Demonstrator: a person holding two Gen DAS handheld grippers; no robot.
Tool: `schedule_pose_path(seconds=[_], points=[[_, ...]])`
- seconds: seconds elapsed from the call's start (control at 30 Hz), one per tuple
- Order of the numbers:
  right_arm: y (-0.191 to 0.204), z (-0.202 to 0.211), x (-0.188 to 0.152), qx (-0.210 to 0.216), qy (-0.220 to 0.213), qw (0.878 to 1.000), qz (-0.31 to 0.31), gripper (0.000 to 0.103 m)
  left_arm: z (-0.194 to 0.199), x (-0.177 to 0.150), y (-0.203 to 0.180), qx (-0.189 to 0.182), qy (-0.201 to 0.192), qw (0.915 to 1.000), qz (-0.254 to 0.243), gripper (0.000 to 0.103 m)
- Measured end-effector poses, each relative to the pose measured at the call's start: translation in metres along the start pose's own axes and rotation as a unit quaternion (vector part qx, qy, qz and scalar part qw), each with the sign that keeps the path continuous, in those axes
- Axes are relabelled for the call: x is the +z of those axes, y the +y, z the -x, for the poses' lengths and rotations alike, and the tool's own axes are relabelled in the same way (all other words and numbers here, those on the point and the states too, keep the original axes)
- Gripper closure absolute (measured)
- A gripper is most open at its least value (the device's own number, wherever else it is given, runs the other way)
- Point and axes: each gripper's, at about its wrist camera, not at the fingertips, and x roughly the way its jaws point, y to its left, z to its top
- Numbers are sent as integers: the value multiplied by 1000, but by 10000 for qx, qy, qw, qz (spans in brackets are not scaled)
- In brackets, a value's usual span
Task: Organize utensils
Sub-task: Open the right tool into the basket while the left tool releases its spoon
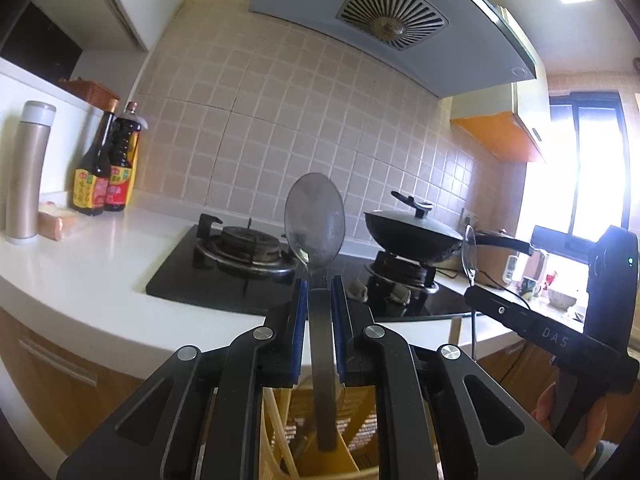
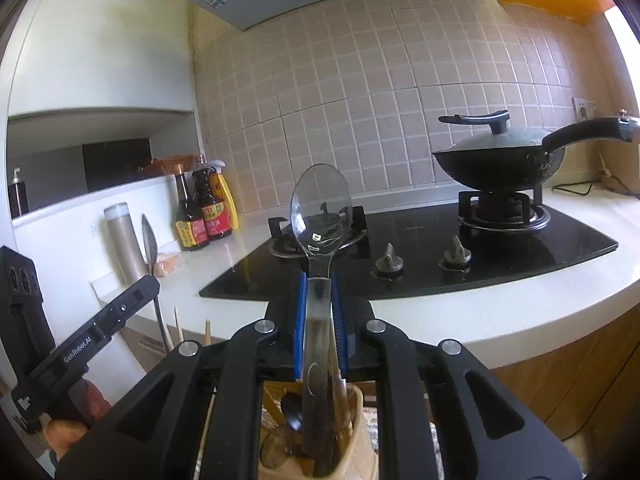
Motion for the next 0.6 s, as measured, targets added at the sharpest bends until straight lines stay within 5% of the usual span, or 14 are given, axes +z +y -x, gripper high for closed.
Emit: schedule_pose_path(seconds=[0.13,0.27,0.4,0.6], points=[[1,16,-7,108,186,9998,-11,84,14,-1,0,-37,55,10000,52,79],[2,48,-15,167,281,9994,-80,77,47,2,-4,-28,36,9999,97,57],[10,82,-27,206,379,9991,-56,49,81,1,-11,-48,78,9998,197,42],[28,124,-54,-4,509,9986,117,48,135,-12,-31,83,123,9998,137,24]])
